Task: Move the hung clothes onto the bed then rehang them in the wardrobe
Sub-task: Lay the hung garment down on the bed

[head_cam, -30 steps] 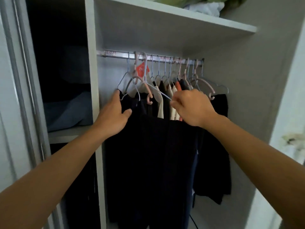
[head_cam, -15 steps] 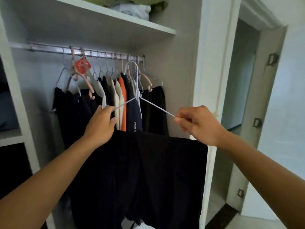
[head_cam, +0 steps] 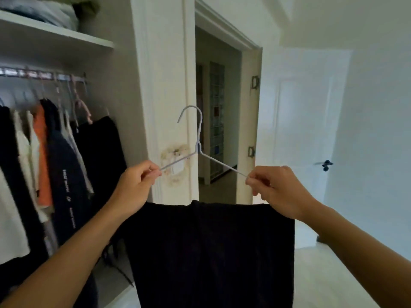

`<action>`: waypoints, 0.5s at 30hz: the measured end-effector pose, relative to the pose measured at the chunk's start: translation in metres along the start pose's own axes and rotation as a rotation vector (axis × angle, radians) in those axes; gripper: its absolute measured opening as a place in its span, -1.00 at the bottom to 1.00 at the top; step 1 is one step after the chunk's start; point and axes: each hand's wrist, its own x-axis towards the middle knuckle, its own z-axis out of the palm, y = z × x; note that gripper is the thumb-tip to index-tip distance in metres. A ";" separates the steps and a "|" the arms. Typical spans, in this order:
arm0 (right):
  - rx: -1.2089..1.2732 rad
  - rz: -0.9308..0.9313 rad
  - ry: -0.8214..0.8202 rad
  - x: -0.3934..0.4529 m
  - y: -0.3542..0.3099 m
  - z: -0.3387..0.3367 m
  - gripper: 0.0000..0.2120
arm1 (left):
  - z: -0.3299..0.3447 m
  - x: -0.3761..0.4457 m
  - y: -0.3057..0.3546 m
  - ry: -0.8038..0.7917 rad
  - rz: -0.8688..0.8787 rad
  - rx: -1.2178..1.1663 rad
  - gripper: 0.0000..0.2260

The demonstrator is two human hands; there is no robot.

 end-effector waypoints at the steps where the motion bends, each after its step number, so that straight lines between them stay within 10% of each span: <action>1: -0.002 0.036 0.016 -0.012 0.014 -0.011 -0.81 | 0.019 -0.002 0.013 -0.038 0.012 -0.021 -0.83; 15: -0.116 0.479 0.379 -0.172 0.142 -0.169 -0.84 | 0.243 -0.007 0.194 -0.493 0.236 -0.390 -0.93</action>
